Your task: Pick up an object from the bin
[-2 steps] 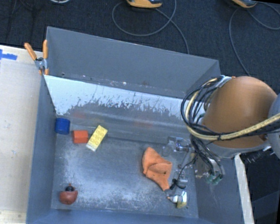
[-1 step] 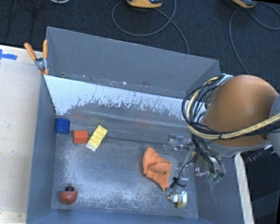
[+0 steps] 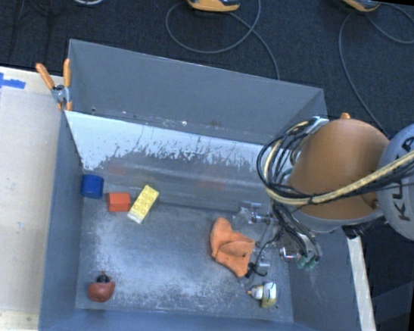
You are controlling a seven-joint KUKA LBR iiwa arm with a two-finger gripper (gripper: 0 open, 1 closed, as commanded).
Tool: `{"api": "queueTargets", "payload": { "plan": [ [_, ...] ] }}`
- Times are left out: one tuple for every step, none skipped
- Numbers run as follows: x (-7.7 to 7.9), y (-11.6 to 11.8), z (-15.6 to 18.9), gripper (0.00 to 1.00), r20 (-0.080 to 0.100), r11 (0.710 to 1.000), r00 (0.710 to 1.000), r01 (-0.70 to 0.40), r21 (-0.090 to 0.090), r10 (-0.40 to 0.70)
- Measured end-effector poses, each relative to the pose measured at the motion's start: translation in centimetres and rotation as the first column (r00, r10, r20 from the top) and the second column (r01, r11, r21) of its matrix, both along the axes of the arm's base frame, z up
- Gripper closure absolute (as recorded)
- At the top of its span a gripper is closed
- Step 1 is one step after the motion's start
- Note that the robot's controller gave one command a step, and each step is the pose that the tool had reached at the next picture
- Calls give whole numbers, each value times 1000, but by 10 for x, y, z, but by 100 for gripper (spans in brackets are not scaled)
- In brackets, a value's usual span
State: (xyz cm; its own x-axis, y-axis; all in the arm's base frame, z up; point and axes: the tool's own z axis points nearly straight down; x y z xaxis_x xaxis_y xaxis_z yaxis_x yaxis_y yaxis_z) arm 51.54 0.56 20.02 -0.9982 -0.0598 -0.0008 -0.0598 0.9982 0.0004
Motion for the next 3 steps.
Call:
{"api": "queueTargets", "payload": {
  "plan": [
    [5,3,-48,0,-4,991,991,-136,0,136],
    [9,2,-61,0,-6,986,986,-166,2,166],
    [12,-1,-76,0,-8,992,992,-125,1,125]
  ]
}}
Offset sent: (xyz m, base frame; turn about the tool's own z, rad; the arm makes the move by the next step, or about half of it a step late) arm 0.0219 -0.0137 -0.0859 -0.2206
